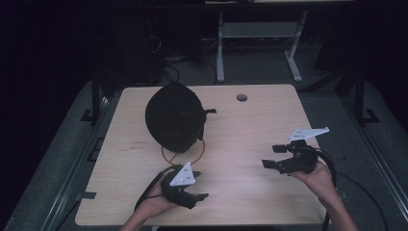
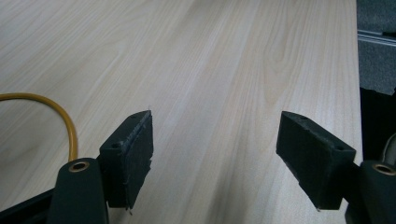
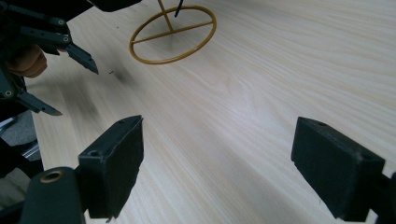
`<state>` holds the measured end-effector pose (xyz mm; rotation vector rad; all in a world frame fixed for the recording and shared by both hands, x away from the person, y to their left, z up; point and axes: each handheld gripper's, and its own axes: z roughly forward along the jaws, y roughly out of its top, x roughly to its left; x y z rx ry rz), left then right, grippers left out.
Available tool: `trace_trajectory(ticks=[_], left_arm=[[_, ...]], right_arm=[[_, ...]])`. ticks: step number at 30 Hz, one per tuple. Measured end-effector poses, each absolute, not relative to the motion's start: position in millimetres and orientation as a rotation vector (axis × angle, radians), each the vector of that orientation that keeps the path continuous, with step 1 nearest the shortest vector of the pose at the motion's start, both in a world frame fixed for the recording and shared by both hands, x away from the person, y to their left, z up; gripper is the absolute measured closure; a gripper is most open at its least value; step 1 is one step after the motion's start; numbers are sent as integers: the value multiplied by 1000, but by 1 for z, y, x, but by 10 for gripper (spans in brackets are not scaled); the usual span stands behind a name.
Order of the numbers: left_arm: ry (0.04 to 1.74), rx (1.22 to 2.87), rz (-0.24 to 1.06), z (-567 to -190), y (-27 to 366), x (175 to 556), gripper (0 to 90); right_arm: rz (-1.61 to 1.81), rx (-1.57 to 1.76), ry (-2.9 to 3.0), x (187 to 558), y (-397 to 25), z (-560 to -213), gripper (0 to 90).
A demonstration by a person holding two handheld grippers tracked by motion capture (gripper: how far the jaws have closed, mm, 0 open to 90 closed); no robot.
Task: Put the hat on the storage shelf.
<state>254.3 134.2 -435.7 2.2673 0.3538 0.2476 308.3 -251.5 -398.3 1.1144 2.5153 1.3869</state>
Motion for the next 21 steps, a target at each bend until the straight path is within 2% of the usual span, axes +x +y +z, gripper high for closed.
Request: trace_trajectory(ticks=[21], left_arm=[[363,2269,241,-439,133,253,274]], right_arm=[[1379,1207,2490,277,-287,-429,165]])
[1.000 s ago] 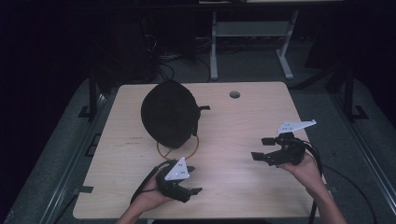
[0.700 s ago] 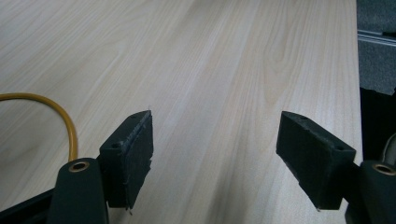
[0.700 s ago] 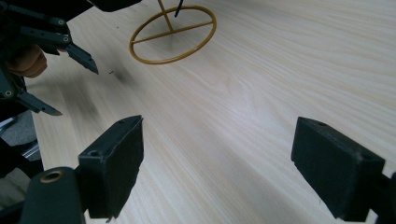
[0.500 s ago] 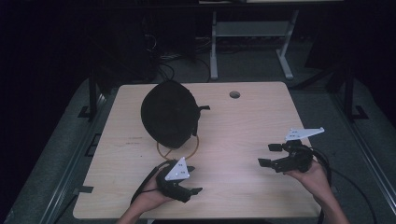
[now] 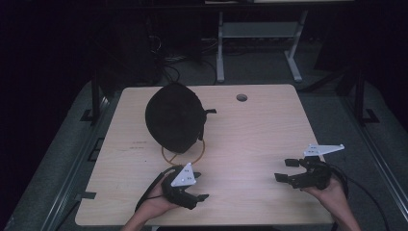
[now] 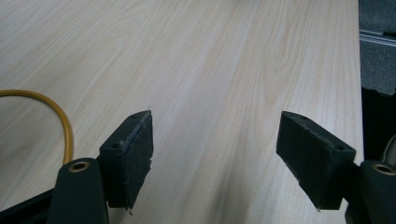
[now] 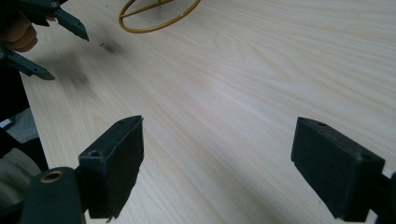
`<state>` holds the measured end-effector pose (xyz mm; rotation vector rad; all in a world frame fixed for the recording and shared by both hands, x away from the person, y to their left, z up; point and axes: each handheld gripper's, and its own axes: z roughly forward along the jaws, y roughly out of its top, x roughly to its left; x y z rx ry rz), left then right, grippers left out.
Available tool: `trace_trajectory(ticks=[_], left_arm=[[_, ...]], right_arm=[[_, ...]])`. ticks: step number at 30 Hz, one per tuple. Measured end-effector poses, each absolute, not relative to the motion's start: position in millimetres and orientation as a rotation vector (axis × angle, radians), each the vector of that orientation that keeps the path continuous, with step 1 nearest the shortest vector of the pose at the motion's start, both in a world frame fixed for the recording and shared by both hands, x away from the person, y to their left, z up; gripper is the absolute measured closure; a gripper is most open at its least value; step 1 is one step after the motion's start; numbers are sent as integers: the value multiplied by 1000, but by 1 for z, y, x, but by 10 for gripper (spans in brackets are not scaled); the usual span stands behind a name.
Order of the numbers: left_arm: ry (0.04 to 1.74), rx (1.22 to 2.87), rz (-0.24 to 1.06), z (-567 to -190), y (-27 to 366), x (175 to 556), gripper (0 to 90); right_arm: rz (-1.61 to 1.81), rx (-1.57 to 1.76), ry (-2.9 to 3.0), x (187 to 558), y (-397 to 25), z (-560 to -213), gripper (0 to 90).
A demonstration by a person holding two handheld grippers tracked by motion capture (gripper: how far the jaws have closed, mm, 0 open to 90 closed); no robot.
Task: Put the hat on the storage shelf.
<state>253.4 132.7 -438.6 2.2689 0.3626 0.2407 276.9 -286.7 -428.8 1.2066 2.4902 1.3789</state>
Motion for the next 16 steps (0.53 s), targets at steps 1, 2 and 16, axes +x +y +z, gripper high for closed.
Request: trace_trajectory(ticks=[1,2,16], left_arm=[[364,2268,240,-439,133,253,274],[366,2266,241,-439,133,253,274],[355,2274,230,-439,131,253,274]], right_arm=[[1380,1212,2491,276,-288,-431,165],[1380,1214,2490,274,-288,-432,166],[1396,1212,2456,242,-293,-455,165]])
